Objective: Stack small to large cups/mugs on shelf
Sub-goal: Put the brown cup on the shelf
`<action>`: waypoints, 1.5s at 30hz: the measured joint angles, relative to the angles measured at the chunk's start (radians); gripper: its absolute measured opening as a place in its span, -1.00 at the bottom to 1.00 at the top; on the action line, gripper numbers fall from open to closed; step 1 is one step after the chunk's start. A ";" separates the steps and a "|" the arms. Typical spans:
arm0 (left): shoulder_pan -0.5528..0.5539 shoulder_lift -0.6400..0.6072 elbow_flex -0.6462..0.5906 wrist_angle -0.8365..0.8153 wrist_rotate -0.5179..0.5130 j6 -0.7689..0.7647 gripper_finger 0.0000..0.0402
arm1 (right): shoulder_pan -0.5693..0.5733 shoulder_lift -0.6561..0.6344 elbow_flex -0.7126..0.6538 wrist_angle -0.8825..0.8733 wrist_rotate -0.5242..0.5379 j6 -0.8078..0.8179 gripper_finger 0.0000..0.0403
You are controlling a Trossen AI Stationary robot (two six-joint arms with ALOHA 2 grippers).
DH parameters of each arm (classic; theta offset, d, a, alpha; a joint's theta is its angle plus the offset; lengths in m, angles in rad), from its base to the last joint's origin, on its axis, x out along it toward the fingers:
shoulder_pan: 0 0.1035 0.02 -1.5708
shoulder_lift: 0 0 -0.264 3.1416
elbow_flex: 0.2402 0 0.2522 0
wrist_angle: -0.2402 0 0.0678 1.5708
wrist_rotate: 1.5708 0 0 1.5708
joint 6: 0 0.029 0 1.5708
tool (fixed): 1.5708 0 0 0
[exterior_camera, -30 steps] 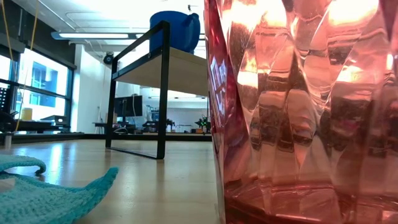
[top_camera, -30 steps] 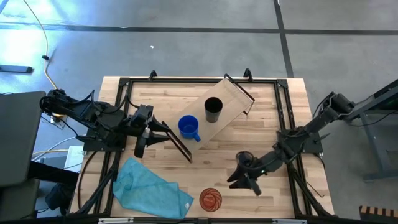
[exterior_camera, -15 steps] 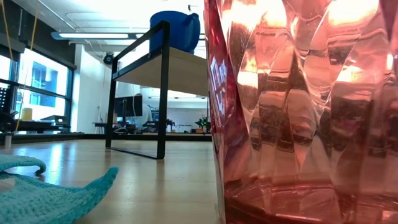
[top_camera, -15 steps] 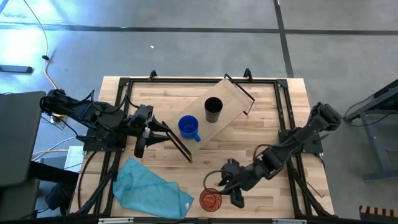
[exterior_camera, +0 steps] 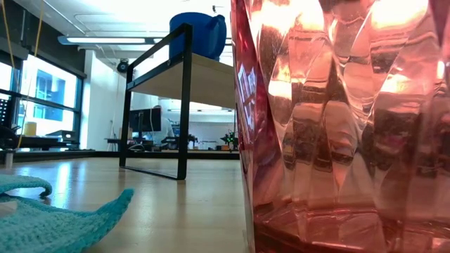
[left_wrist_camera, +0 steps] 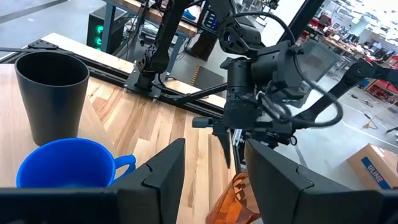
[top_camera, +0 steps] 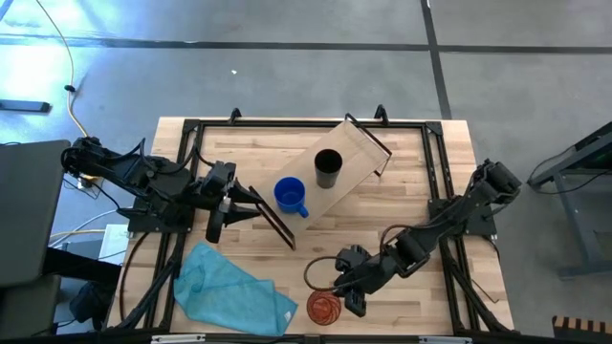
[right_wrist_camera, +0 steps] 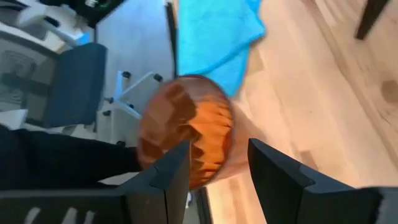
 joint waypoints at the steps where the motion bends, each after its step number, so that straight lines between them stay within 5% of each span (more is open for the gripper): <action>1: 0.000 0.000 0.000 0.000 0.000 0.000 -0.22 | -0.001 0.001 -0.001 -0.005 0.001 0.002 -0.25; 39: 0.000 0.000 0.000 -0.028 0.003 0.000 -0.22 | -0.039 0.096 -0.001 0.003 -0.090 0.035 -0.26; 45: 0.000 0.000 0.000 -0.029 0.003 0.000 -0.22 | -0.043 0.096 -0.001 -0.001 -0.090 0.036 -0.57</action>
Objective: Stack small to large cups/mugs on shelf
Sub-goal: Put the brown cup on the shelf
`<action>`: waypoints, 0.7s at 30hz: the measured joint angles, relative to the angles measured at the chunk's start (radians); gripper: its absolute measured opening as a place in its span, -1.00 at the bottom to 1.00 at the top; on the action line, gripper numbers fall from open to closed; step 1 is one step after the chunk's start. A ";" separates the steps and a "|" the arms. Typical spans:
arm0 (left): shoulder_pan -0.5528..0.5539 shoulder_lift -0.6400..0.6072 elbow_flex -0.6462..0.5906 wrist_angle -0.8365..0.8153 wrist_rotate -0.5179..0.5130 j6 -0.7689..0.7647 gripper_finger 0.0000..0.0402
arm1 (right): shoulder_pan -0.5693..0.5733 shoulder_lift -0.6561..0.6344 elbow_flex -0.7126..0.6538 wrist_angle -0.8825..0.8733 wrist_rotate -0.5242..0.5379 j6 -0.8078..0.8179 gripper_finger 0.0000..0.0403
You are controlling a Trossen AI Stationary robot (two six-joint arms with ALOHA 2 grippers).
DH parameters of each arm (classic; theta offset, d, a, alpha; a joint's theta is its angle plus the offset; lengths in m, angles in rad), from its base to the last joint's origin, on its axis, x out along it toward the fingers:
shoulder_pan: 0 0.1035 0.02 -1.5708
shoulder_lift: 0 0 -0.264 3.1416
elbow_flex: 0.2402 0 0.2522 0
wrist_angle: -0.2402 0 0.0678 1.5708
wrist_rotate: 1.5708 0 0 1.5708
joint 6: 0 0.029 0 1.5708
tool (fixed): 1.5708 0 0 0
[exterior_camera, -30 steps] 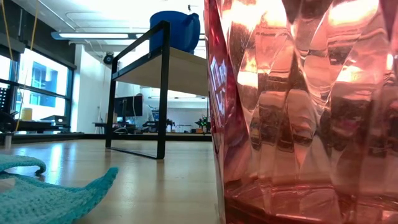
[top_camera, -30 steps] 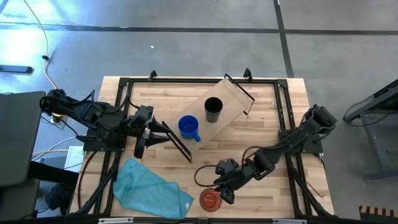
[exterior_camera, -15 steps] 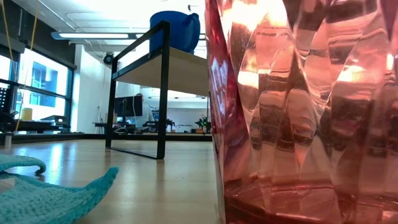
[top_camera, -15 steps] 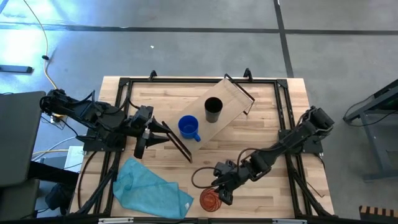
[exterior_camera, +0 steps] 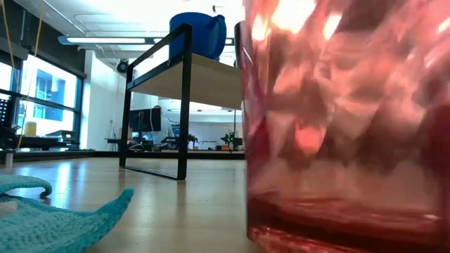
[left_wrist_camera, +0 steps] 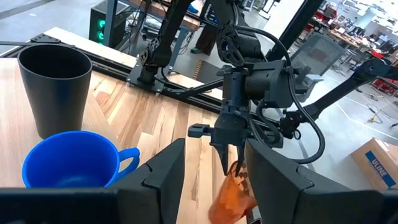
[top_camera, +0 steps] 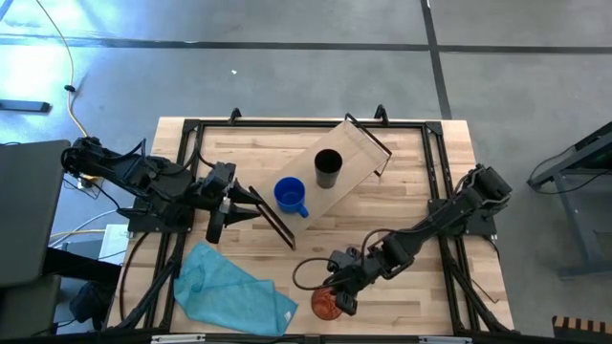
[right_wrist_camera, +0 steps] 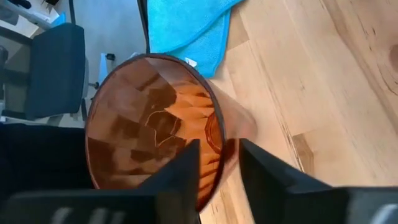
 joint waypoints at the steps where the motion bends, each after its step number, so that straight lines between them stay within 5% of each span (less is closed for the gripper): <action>1: 0.000 0.000 0.000 0.000 0.000 0.000 -0.22 | -0.001 0.000 0.000 -0.004 0.000 0.000 -0.67; 4: 0.000 0.000 0.000 0.000 0.000 0.000 -0.22 | -0.004 0.000 0.000 -0.013 -0.002 -0.013 -0.94; 21: 0.000 0.000 0.000 -0.031 -0.001 0.002 -0.22 | -0.041 -0.123 0.000 -0.193 -0.007 0.019 -0.99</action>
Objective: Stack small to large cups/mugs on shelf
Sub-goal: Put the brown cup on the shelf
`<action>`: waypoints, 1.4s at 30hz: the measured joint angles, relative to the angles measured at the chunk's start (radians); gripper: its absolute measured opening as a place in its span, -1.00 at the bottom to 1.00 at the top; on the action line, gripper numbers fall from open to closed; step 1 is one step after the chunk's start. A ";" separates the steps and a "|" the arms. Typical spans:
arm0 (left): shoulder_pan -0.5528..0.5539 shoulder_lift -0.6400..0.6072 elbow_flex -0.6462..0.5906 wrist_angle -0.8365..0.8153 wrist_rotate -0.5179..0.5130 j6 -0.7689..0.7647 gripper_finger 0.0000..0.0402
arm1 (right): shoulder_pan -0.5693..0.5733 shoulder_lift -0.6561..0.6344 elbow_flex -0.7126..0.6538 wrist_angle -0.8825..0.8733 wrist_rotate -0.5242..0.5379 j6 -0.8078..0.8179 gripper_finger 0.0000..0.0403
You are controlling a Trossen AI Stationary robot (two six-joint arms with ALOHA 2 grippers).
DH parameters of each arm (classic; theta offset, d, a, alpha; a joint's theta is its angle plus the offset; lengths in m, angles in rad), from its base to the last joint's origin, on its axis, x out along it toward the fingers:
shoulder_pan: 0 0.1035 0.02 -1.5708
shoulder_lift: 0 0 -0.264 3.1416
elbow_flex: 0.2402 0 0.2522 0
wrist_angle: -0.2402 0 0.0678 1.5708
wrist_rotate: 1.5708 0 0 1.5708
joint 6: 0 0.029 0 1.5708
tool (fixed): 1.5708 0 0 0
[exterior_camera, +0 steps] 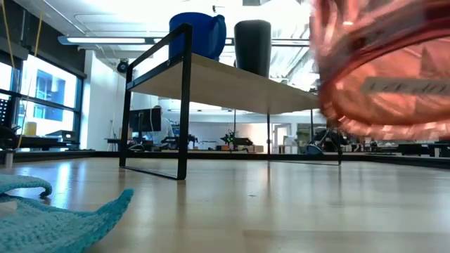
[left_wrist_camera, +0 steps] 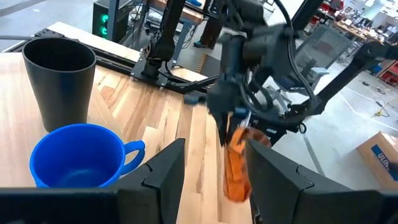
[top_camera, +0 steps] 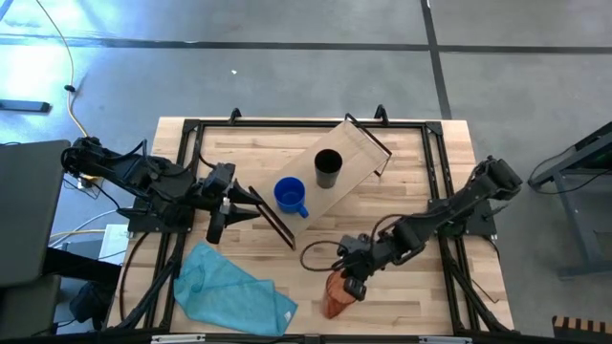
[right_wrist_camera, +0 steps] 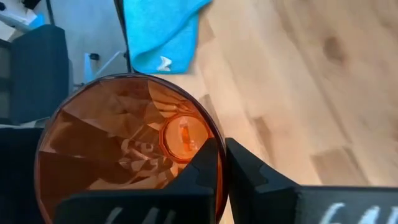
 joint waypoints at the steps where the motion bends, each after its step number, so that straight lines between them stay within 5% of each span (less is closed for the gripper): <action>1: 0.000 0.000 0.000 0.000 0.000 0.006 -0.22 | -0.003 -0.018 0.000 -0.030 0.004 0.006 -0.99; 22: 0.001 0.000 0.000 -0.073 -0.002 0.061 -0.22 | -0.215 -0.404 0.000 -0.587 0.063 0.013 -1.00; 35: 0.000 0.000 0.000 -0.079 -0.005 0.120 -0.22 | -0.436 -0.592 0.004 -0.676 0.099 -0.066 -1.00; 42: 0.001 0.000 0.000 -0.079 -0.018 0.122 -0.22 | -0.605 -0.543 0.196 -0.771 0.125 -0.232 -1.00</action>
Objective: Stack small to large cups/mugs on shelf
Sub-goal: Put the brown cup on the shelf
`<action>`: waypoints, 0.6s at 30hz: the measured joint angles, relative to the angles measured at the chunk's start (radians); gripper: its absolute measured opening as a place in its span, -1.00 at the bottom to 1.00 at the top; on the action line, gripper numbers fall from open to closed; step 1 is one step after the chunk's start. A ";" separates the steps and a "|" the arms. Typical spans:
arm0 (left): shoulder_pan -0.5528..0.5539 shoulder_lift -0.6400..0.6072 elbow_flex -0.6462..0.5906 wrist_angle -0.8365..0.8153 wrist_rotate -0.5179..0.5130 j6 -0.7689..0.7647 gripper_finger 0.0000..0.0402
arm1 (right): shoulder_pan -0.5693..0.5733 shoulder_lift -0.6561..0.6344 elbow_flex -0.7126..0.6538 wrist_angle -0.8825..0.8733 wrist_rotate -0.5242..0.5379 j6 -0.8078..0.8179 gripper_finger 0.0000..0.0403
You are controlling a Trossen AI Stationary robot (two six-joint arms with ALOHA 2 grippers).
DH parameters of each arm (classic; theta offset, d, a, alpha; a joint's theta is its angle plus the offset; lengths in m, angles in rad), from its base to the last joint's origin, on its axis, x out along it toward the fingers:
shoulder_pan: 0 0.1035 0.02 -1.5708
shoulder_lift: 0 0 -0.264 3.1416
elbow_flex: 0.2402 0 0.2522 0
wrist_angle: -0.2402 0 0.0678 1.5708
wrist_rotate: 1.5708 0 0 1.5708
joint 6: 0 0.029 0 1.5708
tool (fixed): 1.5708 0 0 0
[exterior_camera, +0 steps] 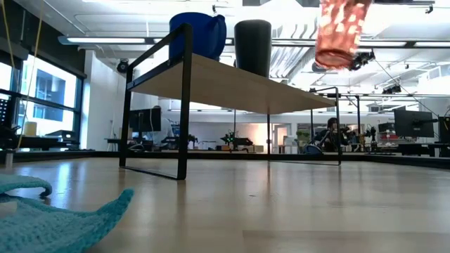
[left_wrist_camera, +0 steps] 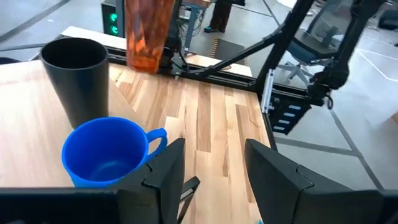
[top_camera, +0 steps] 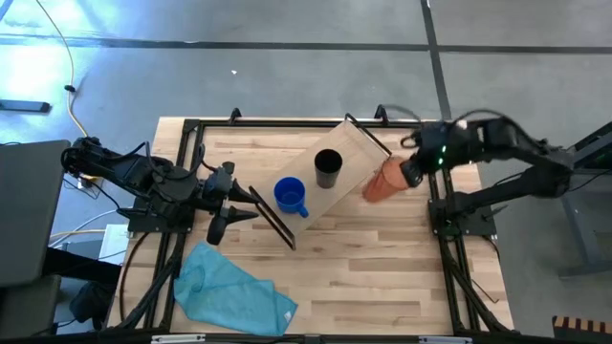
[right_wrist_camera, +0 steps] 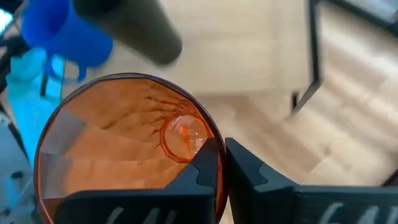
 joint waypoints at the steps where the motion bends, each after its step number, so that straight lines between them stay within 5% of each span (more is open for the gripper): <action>1: 0.000 0.000 0.000 0.000 -0.007 0.000 -0.22 | -0.024 0.015 0.044 -0.014 0.005 -0.028 -1.00; 10: 0.000 0.000 0.000 0.000 -0.010 -0.019 -0.22 | -0.249 0.206 0.452 -0.182 0.004 -0.240 -1.00; 18: 0.000 0.000 0.000 -0.008 -0.010 -0.030 -0.22 | -0.390 0.357 0.527 -0.182 -0.074 -0.350 -1.00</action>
